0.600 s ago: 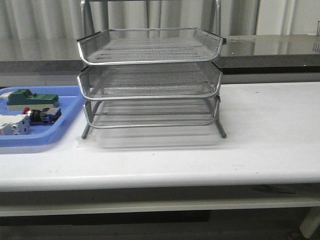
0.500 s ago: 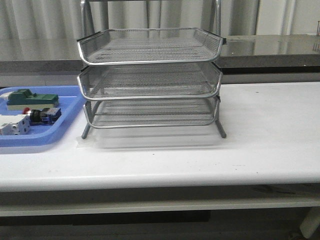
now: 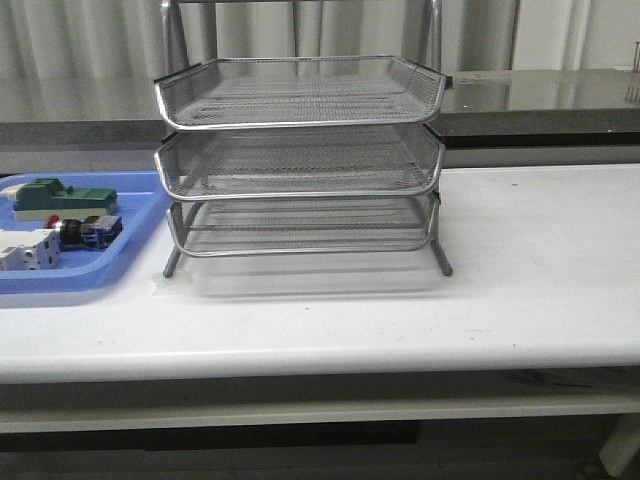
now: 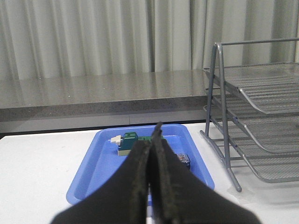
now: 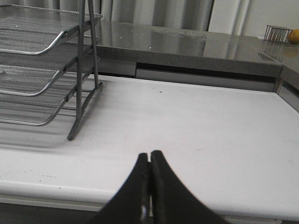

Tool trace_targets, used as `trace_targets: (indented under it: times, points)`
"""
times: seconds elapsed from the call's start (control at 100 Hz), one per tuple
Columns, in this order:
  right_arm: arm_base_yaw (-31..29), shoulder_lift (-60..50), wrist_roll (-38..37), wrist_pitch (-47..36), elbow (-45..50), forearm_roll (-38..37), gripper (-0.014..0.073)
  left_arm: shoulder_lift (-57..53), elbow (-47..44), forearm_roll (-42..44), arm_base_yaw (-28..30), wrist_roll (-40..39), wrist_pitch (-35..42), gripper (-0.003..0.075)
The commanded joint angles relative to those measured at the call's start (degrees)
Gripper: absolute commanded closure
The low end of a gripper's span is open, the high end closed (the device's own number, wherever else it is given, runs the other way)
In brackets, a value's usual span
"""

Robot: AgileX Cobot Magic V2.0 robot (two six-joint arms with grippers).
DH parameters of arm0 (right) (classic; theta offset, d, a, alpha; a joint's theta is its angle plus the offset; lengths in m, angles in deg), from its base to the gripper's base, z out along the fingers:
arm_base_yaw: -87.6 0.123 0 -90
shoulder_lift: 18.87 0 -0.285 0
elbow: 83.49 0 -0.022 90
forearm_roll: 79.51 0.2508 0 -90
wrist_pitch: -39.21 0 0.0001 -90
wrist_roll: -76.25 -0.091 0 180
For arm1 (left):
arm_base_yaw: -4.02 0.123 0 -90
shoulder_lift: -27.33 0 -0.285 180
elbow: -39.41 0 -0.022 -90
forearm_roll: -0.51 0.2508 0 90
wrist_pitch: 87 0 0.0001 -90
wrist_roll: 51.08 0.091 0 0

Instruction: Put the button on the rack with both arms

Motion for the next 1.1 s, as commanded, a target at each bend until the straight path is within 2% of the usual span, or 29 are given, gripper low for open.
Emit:
trace_targets:
  times: [0.0,0.29,0.56,0.75,1.09]
  points:
    - [-0.4,-0.96,0.15,-4.67,0.17,-0.63,0.0655,-1.82,-1.88,-0.54,0.0,-0.54,4.38,0.0741]
    - [-0.4,-0.96,0.15,-7.0,0.05,0.0,0.0655,-1.82,-1.88,-0.54,0.0,-0.54,4.38,0.0741]
    - [-0.4,1.45,0.15,-1.26,-6.67,8.54,0.0655,-1.82,-1.88,-0.54,0.0,-0.54,4.38,0.0741]
    - [-0.4,10.98,0.15,5.74,-16.72,9.18,0.0655,-1.82,-1.88,-0.54,0.0,-0.54,4.38,0.0741]
    - [-0.4,37.37,0.15,22.03,-37.57,11.64,0.0655,-1.82,-1.88,-0.54,0.0,-0.54,4.38,0.0741]
